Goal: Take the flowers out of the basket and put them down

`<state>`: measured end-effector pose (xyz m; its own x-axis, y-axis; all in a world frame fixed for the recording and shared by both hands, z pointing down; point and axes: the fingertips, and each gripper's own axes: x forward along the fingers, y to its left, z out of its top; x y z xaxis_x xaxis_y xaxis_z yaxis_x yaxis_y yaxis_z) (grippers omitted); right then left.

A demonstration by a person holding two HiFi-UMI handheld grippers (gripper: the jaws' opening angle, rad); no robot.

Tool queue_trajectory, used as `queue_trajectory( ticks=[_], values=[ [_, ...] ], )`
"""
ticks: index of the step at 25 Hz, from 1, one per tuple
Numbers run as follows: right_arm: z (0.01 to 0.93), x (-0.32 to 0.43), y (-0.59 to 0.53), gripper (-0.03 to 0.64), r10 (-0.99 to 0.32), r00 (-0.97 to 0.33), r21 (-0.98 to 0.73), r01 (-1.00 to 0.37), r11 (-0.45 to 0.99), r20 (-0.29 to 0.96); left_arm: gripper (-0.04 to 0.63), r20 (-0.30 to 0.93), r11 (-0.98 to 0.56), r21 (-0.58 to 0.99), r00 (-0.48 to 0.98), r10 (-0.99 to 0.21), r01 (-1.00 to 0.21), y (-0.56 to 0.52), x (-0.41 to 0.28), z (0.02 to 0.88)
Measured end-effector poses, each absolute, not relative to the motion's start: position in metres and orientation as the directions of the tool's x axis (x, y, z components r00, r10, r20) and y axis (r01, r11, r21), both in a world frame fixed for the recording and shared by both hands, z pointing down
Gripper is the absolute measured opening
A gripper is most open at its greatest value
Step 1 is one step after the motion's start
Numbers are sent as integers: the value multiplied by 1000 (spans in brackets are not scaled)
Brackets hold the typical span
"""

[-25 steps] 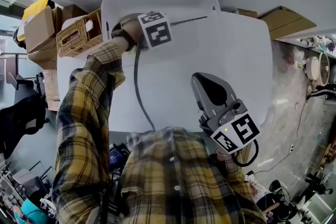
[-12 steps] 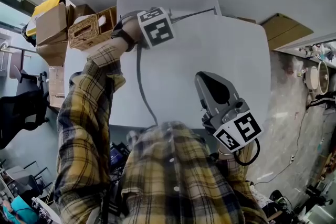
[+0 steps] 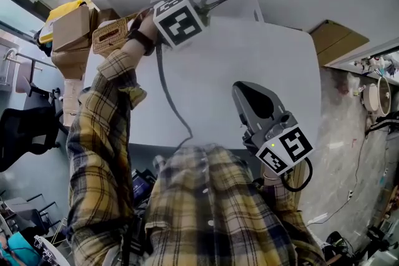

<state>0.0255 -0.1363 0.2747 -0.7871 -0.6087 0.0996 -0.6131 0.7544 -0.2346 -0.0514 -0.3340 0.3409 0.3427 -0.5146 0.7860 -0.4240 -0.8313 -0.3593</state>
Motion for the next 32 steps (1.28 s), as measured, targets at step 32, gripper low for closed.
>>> queue_trajectory(
  ticks=[32],
  values=[
    [257, 38, -110, 3, -632, -770, -126, -638, 759, 91, 35, 422, -718, -314, 585, -692, -622, -142, -38, 249]
  ],
)
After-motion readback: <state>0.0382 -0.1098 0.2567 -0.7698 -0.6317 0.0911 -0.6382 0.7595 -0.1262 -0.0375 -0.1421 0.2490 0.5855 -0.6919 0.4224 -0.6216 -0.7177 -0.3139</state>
